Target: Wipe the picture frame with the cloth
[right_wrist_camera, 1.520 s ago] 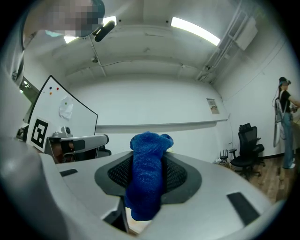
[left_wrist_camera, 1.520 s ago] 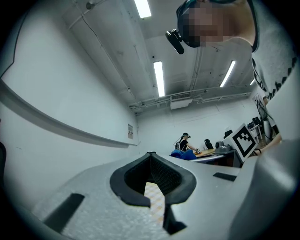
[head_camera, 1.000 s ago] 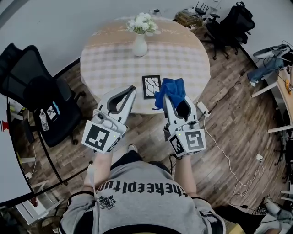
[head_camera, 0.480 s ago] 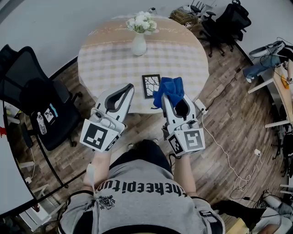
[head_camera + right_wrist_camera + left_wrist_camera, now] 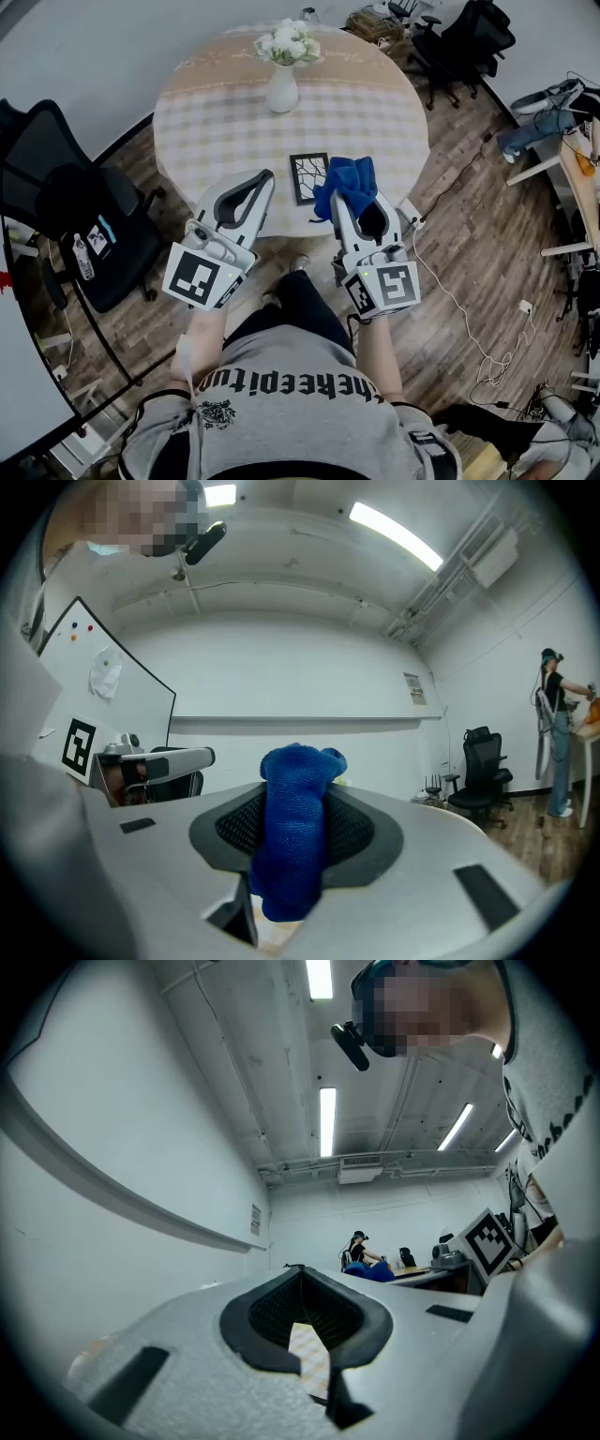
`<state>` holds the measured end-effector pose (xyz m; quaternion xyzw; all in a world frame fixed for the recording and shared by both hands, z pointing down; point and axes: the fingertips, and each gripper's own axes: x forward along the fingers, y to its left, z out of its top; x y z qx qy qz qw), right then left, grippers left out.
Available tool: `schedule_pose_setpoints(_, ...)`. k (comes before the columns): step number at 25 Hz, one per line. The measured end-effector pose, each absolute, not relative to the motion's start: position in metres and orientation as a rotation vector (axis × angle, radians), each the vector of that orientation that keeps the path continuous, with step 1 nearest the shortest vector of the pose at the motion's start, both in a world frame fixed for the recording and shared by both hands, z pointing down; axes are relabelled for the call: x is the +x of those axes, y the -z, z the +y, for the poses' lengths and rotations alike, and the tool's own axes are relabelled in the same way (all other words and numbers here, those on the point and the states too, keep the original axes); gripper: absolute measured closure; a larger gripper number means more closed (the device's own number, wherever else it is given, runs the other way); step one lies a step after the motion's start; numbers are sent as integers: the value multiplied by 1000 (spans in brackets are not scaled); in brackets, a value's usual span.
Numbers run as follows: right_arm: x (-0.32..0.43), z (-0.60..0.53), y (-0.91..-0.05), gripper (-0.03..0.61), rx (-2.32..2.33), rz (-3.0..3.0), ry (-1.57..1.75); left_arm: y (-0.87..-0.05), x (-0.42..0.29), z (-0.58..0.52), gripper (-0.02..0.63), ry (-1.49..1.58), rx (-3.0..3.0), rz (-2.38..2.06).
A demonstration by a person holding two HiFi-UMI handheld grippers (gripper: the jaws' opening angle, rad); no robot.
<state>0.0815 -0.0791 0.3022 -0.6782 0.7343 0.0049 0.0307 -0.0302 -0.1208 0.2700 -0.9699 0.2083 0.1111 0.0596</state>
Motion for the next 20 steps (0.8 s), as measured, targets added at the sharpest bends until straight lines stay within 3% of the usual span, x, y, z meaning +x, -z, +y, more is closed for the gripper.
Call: schedule_pose_setpoints(20,122,-180,-313,436,-2040,2338,60,-278,9,-214,597,-296,-2950,731)
